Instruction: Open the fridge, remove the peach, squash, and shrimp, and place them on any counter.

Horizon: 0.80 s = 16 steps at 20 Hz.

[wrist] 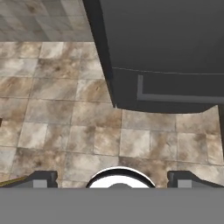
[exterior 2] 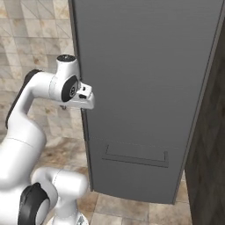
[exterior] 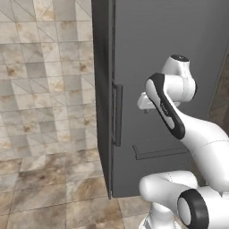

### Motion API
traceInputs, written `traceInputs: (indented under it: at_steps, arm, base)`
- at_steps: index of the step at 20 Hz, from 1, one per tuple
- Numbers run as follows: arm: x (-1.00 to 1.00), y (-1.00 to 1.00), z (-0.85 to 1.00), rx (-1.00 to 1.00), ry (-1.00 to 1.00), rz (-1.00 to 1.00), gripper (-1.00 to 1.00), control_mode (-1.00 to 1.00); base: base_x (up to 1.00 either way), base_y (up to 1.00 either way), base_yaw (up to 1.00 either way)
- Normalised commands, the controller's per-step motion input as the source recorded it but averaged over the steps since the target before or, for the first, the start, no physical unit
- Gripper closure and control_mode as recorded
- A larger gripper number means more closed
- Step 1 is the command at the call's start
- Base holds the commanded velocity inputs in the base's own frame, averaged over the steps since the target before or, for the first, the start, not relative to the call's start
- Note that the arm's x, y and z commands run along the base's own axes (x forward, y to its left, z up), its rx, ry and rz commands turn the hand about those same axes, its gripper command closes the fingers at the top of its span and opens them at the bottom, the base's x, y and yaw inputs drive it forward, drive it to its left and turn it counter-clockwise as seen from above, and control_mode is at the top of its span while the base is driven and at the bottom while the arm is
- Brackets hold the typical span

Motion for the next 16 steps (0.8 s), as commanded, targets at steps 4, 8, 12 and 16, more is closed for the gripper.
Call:
traceInputs:
  at_steps: [4,8,12,16]
  arm:
    - [-0.02,0.77,-0.62,0.0,-0.03,0.09,-1.0,-1.0]
    - [0.26,0.58,-0.07,0.0,0.01,0.0,-1.0,-1.0]
    - [0.47,0.18,0.0,0.01,0.01,0.0,-1.0,-1.0]
    - [0.51,0.01,0.0,0.05,-0.1,0.0,-1.0,-1.0]
  base:
    - [0.0,0.0,0.0]
    - [0.0,0.0,0.0]
    - [0.0,0.0,0.0]
    - [0.0,0.0,0.0]
